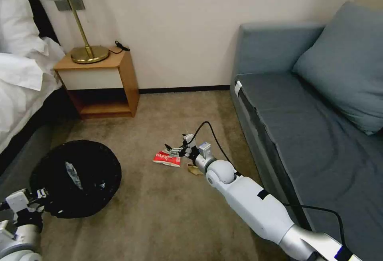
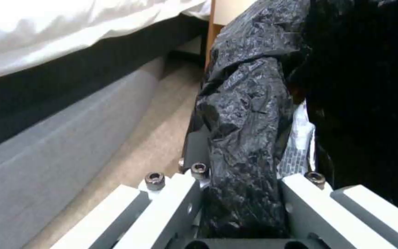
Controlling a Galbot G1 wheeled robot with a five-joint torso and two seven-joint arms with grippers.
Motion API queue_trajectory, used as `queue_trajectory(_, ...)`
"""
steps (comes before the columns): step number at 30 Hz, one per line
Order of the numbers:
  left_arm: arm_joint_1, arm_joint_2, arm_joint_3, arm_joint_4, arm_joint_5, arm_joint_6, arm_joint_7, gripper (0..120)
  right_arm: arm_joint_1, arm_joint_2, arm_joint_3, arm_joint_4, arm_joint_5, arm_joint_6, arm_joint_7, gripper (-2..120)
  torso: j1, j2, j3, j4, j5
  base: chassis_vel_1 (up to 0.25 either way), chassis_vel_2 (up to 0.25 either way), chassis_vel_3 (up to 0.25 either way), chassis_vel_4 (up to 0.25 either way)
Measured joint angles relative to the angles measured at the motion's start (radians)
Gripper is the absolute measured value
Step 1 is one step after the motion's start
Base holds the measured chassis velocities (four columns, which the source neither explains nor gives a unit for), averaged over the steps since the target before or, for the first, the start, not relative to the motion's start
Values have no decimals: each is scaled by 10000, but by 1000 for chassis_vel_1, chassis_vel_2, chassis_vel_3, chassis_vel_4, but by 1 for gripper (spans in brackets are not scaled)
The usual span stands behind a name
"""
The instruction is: Pick up the trash bin, then pick up the garbage on the floor and place it into the trash bin.
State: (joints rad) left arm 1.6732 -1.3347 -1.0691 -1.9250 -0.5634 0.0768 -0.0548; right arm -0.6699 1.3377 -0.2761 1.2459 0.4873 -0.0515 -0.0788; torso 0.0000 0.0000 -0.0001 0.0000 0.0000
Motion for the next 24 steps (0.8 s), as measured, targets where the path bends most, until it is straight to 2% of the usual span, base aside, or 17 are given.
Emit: queue_trajectory(24,129,68,-75,28,-49,-123,-2,3,-245,-75,-256,171,-444,6,-217,100,0,0,1,-3,0,-132,128,129,-124)
